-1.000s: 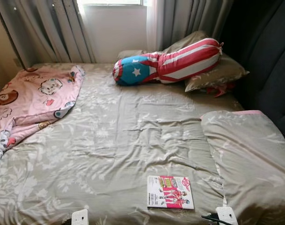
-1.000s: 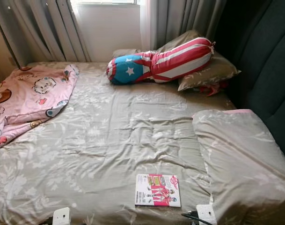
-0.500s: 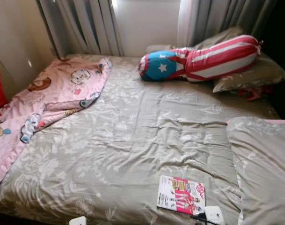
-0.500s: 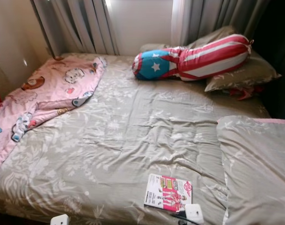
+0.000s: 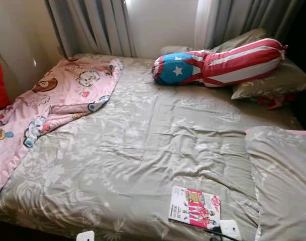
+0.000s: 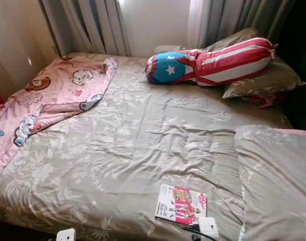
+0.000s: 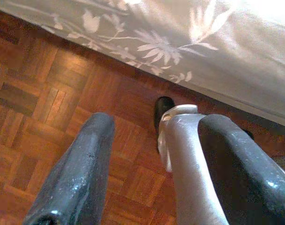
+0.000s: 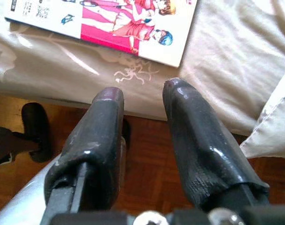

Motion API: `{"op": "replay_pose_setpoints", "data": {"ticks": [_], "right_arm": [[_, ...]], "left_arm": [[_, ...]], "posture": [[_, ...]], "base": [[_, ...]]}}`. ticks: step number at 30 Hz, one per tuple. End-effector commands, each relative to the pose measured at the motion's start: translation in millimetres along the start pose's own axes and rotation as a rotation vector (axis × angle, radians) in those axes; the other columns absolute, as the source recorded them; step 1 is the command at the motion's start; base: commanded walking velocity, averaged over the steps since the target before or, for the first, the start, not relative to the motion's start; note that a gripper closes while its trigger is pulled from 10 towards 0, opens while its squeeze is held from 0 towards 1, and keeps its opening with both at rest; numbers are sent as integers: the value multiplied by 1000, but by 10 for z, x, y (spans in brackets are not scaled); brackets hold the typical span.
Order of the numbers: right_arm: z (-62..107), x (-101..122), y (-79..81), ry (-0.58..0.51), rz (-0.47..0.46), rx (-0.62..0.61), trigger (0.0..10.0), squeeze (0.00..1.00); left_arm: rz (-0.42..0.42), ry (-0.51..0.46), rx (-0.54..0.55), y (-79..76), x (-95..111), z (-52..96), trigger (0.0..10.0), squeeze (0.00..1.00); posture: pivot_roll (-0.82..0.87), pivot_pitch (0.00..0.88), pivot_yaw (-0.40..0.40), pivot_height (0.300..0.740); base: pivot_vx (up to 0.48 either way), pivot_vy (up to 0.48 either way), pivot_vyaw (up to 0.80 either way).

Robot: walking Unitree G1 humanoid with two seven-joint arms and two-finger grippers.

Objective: Clean up the room

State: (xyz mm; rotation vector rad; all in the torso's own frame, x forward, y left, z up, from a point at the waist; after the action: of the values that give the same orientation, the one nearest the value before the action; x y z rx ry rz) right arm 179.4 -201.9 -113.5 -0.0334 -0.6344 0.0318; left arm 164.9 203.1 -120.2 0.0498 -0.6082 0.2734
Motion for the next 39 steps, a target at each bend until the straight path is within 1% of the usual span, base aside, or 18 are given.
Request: {"op": "replay_pose_setpoints", "data": {"ticks": [1, 7, 11, 12, 13, 15, 19, 24, 27, 31, 32, 39], "right_arm": [[1, -8, 22, 0, -12, 9, 10000, 0], [22, -75, 1, 11, -14, 9, 10000, 0], [63, -221, 60, 24, -17, 16, 10000, 0], [63, -221, 60, 24, -17, 16, 10000, 0], [83, -274, 63, 27, -16, 19, 10000, 0], [101, -311, 44, 28, -16, 19, 10000, 0], [121, -335, -18, 26, -15, 16, 10000, 0], [111, -310, -14, 24, -14, 17, 10000, 0], [91, -277, 43, 21, -12, 23, 10000, 0], [56, -233, 228, 18, -3, 37, 10000, 0], [48, -222, 300, 16, 0, 43, 10000, 0], [20, -157, 577, 11, 6, 61, 10000, 0]], "left_arm": [[-19, 12, 4, 31, -35, 8, 10000, 0], [-25, 10, 2, 37, -25, 7, 10000, 0], [-29, 9, 0, 37, -16, 5, 10000, 0], [-29, 9, 0, 37, -16, 5, 10000, 0], [-32, 9, -1, 37, -13, 5, 10000, 0], [-34, 8, -2, 38, -11, 4, 10000, 0], [-37, 7, -4, 32, -6, 3, 10000, 0], [-38, 7, -7, 24, -4, 2, 10000, 0], [-39, 6, -8, 23, -5, 2, 10000, 0], [-39, 6, -7, 24, -3, 2, 10000, 0], [-40, 6, -7, 24, -2, 1, 10000, 0], [-40, 5, -6, 23, -1, 1, 10000, 0]], "posture": [[-130, 80, 9, 740], [-132, 87, 13, 740], [-132, 94, 14, 740], [-132, 94, 14, 740], [-131, 95, 15, 740], [-132, 97, 15, 740], [-133, 100, 16, 740], [-133, 102, 15, 740], [-131, 104, 15, 740], [-130, 107, 14, 740], [-130, 108, 14, 740], [-125, 107, 12, 740]], "base": [[0, 322, 0], [0, 319, 0], [0, 322, 0], [0, 322, 0], [0, 326, 0], [0, 322, 0], [0, 323, 0], [0, 321, 0], [0, 319, 0], [0, 322, 0], [0, 322, 0], [0, 322, 0]]}}
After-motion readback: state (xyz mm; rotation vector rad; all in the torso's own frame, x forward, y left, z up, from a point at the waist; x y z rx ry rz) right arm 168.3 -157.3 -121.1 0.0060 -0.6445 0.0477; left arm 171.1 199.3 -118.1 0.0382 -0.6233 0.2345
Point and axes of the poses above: a point about 5 cm out from each wrist's last joint towards the gripper, its own z axis pointing back from the gripper into the wrist, its own x axis along the axis of the wrist's last joint, y = z × x, the point moved 3 cm from there along -z, pointing out of the wrist towards the gripper, and after that the axes turned 2 degrees about z, right-handed, at the moved point
